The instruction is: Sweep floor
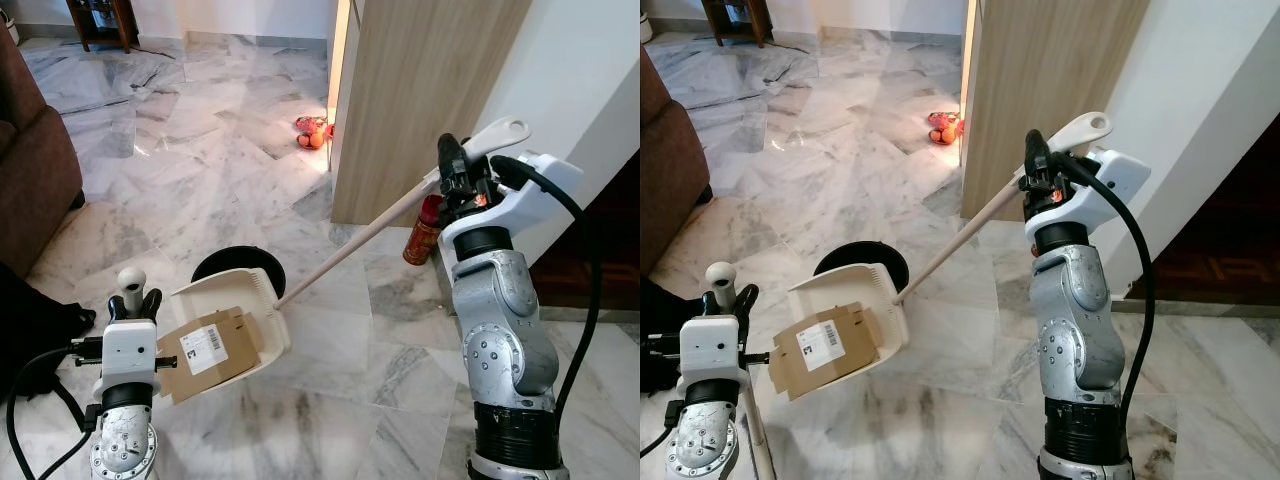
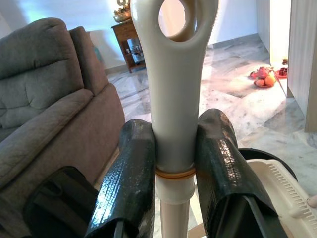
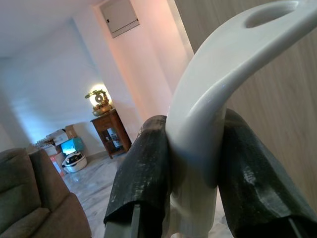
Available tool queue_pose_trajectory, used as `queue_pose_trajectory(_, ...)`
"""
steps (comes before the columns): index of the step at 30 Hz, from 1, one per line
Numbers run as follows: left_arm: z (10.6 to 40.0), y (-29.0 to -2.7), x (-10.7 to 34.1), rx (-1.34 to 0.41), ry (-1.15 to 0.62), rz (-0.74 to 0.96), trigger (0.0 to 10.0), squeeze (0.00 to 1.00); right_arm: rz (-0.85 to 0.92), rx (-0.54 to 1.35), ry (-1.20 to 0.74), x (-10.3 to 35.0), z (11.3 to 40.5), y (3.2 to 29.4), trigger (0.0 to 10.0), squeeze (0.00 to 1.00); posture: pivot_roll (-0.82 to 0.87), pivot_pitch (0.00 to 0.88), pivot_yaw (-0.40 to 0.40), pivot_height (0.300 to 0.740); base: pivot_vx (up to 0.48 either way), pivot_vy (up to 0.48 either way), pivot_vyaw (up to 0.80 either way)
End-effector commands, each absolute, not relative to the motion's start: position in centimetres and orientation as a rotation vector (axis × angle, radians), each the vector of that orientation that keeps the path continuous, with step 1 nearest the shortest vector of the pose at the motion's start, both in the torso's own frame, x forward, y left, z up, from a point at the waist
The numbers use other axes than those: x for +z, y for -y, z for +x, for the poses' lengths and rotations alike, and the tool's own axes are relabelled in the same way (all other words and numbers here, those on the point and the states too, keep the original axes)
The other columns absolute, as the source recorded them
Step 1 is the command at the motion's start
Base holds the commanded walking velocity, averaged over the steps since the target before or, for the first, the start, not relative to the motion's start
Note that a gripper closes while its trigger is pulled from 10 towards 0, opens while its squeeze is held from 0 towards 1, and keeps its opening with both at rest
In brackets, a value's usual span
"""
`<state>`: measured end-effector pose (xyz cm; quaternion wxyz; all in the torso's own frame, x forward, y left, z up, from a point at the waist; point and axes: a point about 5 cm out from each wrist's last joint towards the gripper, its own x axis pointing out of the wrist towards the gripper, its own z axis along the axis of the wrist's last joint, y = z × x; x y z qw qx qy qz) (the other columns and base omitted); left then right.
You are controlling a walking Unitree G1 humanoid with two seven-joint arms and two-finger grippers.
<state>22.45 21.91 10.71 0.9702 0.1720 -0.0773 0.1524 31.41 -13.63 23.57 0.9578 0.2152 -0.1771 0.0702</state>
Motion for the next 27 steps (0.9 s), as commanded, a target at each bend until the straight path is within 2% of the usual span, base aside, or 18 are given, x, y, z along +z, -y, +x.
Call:
queue_pose_trajectory(1, 22.4, -21.8, 10.8, 0.304, 0.172, 0.347, 10.0, 0.00, 0.467, 0.152, 0.432, 25.1, 31.0, 13.8, 10.0, 0.00, 0.20, 0.078, -0.077, 0.740, 0.000, 0.000, 0.00)
queue_pose_trajectory(27, 22.3, -21.8, 10.9, 0.304, 0.175, 0.350, 10.0, 0.00, 0.540, 0.074, 0.356, 23.6, 31.4, 13.8, 10.0, 0.00, 0.21, 0.077, -0.080, 0.740, 0.000, 0.000, 0.00)
